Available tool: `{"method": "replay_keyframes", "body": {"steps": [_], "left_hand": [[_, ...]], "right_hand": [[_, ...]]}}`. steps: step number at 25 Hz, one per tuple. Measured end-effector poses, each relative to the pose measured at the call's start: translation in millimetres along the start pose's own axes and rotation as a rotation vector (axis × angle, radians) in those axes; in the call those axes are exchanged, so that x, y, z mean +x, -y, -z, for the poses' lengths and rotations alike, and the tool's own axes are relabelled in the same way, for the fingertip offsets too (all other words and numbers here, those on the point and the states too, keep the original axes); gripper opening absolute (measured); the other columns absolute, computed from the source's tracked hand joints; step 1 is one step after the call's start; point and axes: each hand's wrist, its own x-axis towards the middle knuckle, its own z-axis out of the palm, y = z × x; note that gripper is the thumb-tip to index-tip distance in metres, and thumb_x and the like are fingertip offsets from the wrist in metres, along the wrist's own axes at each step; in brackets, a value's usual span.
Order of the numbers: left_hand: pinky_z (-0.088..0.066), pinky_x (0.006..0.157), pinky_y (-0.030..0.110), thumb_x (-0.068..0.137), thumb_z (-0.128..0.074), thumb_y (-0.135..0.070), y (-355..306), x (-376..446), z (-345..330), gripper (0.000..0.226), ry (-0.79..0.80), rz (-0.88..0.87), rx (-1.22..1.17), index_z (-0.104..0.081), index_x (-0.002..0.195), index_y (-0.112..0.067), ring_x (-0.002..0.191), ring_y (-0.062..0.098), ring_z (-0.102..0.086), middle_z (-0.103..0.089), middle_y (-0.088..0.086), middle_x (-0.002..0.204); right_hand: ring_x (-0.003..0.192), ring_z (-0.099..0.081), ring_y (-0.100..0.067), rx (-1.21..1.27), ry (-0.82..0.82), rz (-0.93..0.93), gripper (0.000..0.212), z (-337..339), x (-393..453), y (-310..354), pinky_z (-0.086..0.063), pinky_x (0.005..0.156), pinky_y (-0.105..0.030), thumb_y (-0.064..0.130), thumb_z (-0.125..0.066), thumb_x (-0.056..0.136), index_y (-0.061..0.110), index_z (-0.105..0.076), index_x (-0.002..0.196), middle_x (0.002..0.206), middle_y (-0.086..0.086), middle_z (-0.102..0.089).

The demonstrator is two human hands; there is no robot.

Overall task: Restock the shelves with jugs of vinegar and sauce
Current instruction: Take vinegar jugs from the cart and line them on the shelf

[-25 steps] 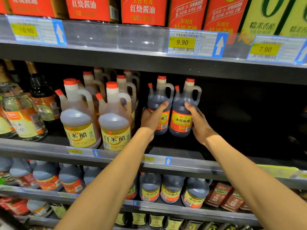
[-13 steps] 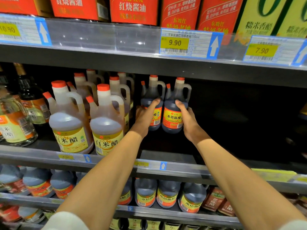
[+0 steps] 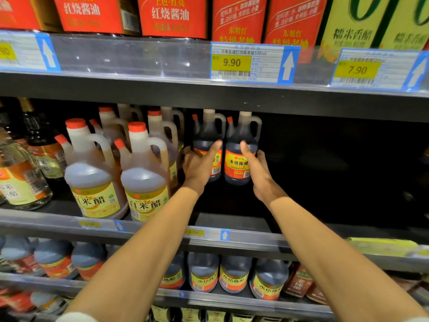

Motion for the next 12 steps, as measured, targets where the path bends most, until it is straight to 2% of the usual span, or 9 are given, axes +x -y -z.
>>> {"method": "replay_keyframes", "body": {"steps": [1,3,7,12], "left_hand": [[-0.037,0.099,0.027,0.072,-0.084,-0.061,3.1,-1.8,0.5,0.1,-0.014,-0.035,0.036,-0.043,0.147,-0.009,0.136,0.03,-0.052,-0.055,0.011,0.147],[-0.04,0.098,0.027,0.07,-0.089,-0.054,9.2,-4.2,0.8,0.098,-0.014,-0.052,0.106,-0.045,0.143,-0.006,0.133,0.031,-0.054,-0.058,0.012,0.142],[-0.039,0.112,0.041,0.073,-0.087,-0.051,15.2,-1.8,-0.7,0.106,-0.008,-0.011,0.205,-0.035,0.153,-0.004,0.143,0.035,-0.039,-0.045,0.014,0.153],[-0.039,0.11,0.04,0.075,-0.085,-0.051,15.9,-0.5,-2.3,0.097,-0.04,-0.014,0.221,-0.042,0.149,-0.005,0.141,0.035,-0.038,-0.045,0.015,0.151]], "right_hand": [[0.12,-0.065,-0.02,0.003,0.009,0.012,0.076,-0.2,-1.3,-1.1,-0.054,0.091,-0.033,0.052,-0.074,0.088,0.019,-0.039,0.147,0.136,-0.005,-0.064],[0.118,-0.066,-0.02,0.0,-0.003,0.026,0.075,-1.4,-2.3,-2.1,-0.054,0.09,-0.032,0.048,-0.077,0.086,0.017,-0.041,0.144,0.134,-0.005,-0.065],[0.12,-0.065,-0.023,-0.01,-0.057,0.033,0.077,-6.0,0.0,-4.0,-0.052,0.103,-0.042,0.054,-0.075,0.086,0.02,-0.041,0.146,0.134,-0.004,-0.065],[0.124,-0.063,-0.026,-0.044,-0.076,0.015,0.079,-6.1,6.4,-6.0,-0.048,0.11,-0.051,0.058,-0.075,0.085,0.022,-0.042,0.147,0.136,-0.005,-0.064]]}}
